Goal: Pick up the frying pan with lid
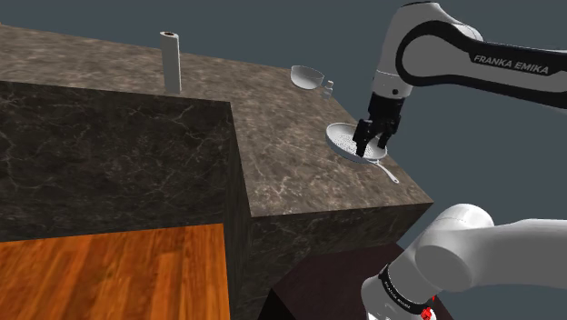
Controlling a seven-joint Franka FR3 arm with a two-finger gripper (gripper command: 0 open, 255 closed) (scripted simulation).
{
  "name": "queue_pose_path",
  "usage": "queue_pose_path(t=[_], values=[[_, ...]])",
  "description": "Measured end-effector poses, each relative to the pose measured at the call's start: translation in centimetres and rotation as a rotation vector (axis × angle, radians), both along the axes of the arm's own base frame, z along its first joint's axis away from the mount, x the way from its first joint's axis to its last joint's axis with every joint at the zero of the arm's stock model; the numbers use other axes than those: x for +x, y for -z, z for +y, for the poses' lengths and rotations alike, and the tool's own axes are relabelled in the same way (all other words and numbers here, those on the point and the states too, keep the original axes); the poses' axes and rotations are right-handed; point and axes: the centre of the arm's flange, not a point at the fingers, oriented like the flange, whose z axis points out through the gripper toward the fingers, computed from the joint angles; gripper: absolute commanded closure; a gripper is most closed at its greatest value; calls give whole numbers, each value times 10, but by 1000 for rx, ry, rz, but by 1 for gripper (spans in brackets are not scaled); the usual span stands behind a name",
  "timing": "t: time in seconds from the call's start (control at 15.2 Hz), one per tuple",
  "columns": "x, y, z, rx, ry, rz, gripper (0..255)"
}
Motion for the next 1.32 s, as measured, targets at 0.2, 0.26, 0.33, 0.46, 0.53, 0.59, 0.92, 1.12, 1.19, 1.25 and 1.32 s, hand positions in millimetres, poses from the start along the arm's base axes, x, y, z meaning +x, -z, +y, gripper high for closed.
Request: queue_pose_path(t=[0.2,0.26,0.33,0.46,0.53,0.59,0.92,1.12,1.19,1.25,1.32], values=[[-1,21,-35,-7,46,15,0],[1,27,-45,-9,62,20,0],[2,35,-57,-12,77,25,0],[1,46,-83,-16,108,35,0],[-2,52,-96,-18,123,41,0],[-4,58,-107,-20,138,45,0],[-9,85,-134,-27,175,58,0],[-8,100,-135,-27,176,58,0],[-9,105,-136,-27,177,58,0],[-10,109,-136,-27,177,58,0],[-10,112,-136,-27,177,58,255]])
